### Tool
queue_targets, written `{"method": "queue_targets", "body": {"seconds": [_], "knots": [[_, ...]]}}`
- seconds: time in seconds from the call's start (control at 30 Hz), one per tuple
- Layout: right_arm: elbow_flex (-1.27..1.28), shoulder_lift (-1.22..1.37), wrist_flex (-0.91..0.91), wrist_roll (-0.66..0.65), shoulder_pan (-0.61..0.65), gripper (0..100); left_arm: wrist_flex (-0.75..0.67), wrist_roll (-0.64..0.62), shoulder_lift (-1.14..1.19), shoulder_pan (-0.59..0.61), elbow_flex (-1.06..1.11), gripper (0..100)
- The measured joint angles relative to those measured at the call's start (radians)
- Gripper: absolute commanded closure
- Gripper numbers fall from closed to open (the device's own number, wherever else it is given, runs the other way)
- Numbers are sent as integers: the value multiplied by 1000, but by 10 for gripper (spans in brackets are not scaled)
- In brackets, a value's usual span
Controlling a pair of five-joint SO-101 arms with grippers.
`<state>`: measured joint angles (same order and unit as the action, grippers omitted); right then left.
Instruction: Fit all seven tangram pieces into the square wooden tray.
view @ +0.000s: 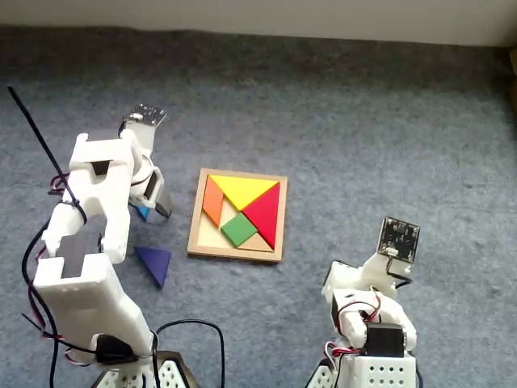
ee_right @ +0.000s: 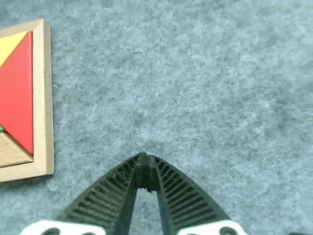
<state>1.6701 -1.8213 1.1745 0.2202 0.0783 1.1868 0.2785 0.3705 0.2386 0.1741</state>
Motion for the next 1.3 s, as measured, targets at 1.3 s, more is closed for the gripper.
{"method": "queue_targets", "body": {"seconds": [1.3], "knots": [[0,0,0,0,0,995,12,-54,21,58,-20,942]]}}
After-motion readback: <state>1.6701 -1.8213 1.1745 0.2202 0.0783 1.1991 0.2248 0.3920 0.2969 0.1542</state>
